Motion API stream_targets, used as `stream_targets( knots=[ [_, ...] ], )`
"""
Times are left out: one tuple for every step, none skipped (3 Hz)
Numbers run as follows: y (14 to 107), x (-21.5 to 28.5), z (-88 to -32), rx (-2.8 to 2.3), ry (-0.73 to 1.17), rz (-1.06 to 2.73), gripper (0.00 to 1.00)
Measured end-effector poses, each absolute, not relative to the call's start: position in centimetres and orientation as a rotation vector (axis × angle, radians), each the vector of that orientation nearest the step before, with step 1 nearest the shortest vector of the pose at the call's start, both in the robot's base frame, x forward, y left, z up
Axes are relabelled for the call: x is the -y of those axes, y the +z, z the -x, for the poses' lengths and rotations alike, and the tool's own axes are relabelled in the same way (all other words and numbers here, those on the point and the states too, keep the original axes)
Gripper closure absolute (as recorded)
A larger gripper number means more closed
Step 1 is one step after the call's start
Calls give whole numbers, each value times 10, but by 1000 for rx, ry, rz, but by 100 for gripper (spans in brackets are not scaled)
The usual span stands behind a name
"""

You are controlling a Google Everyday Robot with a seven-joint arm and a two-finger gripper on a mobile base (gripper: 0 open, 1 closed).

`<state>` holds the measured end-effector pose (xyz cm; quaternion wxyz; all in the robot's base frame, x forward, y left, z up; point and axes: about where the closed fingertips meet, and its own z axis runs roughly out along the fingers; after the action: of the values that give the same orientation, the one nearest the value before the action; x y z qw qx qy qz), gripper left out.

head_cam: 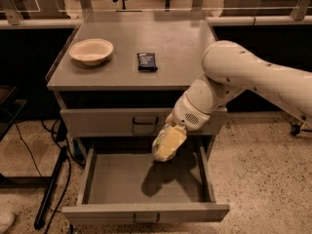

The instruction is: Place 7up can into middle drawer

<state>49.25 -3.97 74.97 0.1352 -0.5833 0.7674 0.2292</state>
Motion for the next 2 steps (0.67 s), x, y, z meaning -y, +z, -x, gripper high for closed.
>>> stream_targets(
  knots=[
    [749, 39, -492, -2223, 667, 1690, 100],
    [721, 35, -490, -2280, 684, 1646, 100]
  ],
)
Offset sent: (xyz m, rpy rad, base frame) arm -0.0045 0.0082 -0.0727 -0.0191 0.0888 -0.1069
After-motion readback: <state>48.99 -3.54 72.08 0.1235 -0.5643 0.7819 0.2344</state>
